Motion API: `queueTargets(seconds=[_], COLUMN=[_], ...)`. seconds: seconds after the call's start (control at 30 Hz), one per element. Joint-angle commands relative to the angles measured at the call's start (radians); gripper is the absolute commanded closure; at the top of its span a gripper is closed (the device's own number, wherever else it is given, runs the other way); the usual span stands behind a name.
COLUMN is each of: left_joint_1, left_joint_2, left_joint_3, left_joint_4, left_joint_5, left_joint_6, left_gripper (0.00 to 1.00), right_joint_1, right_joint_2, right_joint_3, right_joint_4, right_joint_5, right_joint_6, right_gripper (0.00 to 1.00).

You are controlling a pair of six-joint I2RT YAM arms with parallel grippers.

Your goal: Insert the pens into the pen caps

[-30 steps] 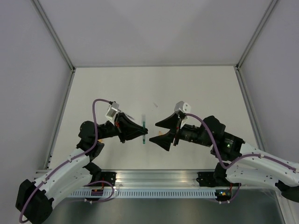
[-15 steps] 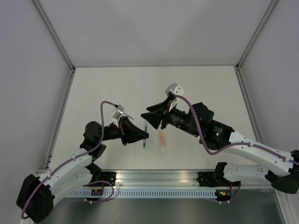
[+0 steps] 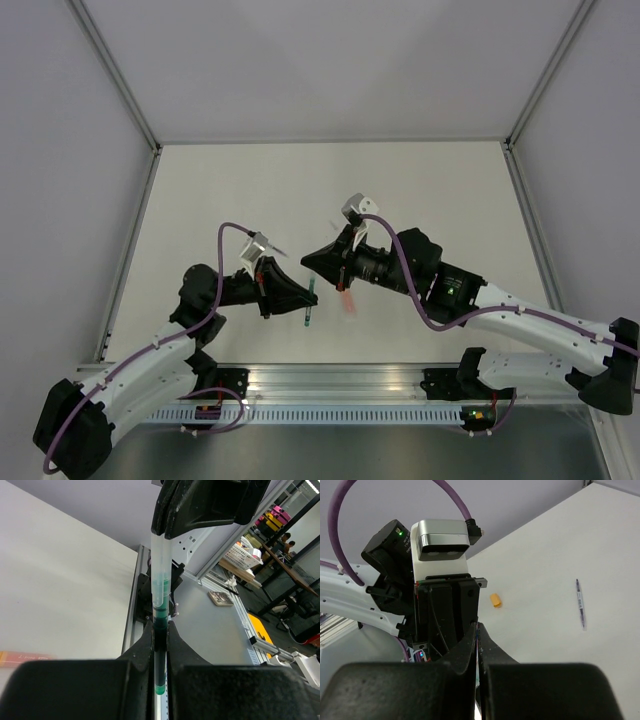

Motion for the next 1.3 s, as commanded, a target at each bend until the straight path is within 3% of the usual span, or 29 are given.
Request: queueTargets(seconds=[0.0,0.33,0.47,0.57,0.7,0.83,0.93,1.1,1.27], left_joint_1=[0.003,0.003,0.003,0.003,0.003,0.003,0.004,0.003,0.003], left_joint_2=[-0.019,-0.021,-0.018,-0.013,-0.012,-0.015,-0.024,-0.052,-0.050], left_joint_3=[0.030,0.015,0.015,0.016,0.013,0.013,0.013,0.015,0.022], left_joint_4=[0.060,0.069,0.052,0.046,0.045,0.043,0.038,0.015,-0.009], left_joint_5=[-0.039,-0.015,-0.021,-0.016,-0.018,-0.016,-0.019,-0.054,-0.064], left_joint_6=[0.025,0.041,0.062,0.065,0.067,0.070,0.070,0.081,0.088], left_gripper=[0.98,0.98,0.98,0.98,0.98,0.98,0.98,0.98,0.98], right_joint_1=[0.009,0.011,0.009,0.004,-0.012,-0.032,-0.031,-0.017,0.017], right_joint_2=[0.001,0.068,0.060,0.050,0.053,0.073,0.065,0.020,-0.030], right_joint_3=[-0.013,0.141,0.164,0.187,0.263,0.306,0.239,-0.058,-0.135], right_joint_4=[-0.054,-0.142,-0.154,-0.154,-0.177,-0.215,-0.200,-0.018,-0.013], right_joint_5=[-0.069,0.031,0.170,0.219,0.273,0.220,0.126,-0.064,0.009], right_joint_6=[0.048,-0.001,-0.021,-0.023,-0.015,0.005,0.060,0.175,0.152], right_gripper=[1.00,0.99,0.85,0.86,0.94,0.99,1.00,1.00,1.00])
